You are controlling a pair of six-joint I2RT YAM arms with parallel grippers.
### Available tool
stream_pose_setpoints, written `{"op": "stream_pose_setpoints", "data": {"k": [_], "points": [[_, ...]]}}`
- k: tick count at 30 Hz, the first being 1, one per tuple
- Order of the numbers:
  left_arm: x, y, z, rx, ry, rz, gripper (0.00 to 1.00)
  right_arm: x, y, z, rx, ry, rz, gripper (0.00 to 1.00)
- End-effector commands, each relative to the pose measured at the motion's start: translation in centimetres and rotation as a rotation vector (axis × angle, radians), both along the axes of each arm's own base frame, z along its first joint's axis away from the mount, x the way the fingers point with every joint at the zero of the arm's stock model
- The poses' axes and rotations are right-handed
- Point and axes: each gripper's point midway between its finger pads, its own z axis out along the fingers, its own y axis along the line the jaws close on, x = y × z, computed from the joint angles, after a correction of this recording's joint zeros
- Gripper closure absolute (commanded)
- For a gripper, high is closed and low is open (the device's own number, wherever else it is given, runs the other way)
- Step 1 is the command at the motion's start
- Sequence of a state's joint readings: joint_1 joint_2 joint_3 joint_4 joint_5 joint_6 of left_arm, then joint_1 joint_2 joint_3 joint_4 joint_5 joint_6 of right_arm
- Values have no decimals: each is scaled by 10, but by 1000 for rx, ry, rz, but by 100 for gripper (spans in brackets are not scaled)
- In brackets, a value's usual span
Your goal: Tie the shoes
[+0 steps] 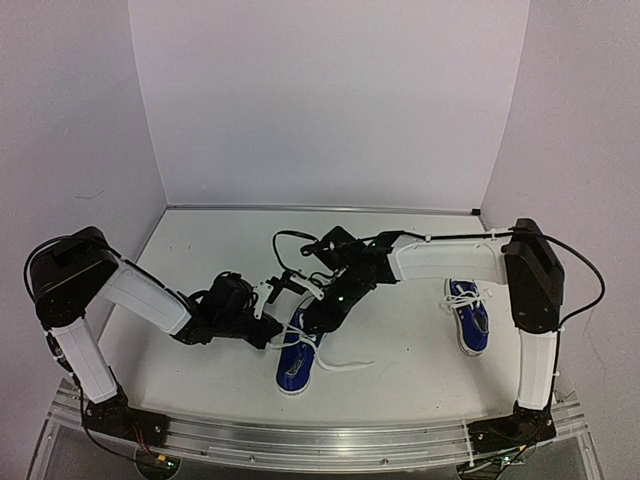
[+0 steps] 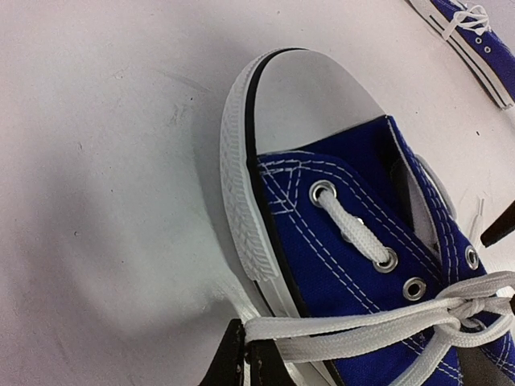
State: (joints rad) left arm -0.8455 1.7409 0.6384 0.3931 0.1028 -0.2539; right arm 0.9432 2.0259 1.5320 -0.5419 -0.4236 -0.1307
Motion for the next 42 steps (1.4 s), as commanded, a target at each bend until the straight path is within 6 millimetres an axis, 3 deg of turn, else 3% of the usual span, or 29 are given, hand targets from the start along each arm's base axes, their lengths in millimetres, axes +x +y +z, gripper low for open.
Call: {"op": "stream_pose_setpoints", "data": {"k": [1, 11, 15, 17, 20, 28, 42], "points": [[6, -8, 18, -40, -50, -12, 95, 3, 3, -5, -27, -12, 6, 77], [6, -8, 17, -42, -48, -9, 95, -4, -1, -19, -101, -48, 40, 80], [6, -8, 18, -44, -46, -7, 95, -10, 0, -15, -111, -78, 70, 89], [5, -7, 17, -45, -44, -5, 95, -13, 1, -12, -110, -89, 85, 98], [5, -7, 17, -46, -43, -2, 95, -11, -1, -5, -108, -111, 79, 100], [3, -4, 11, -36, -31, 1, 95, 4, -7, 22, -21, -194, -86, 100], [0, 1, 11, -34, -26, 11, 95, 23, -35, 32, 160, -197, -383, 100]]}}
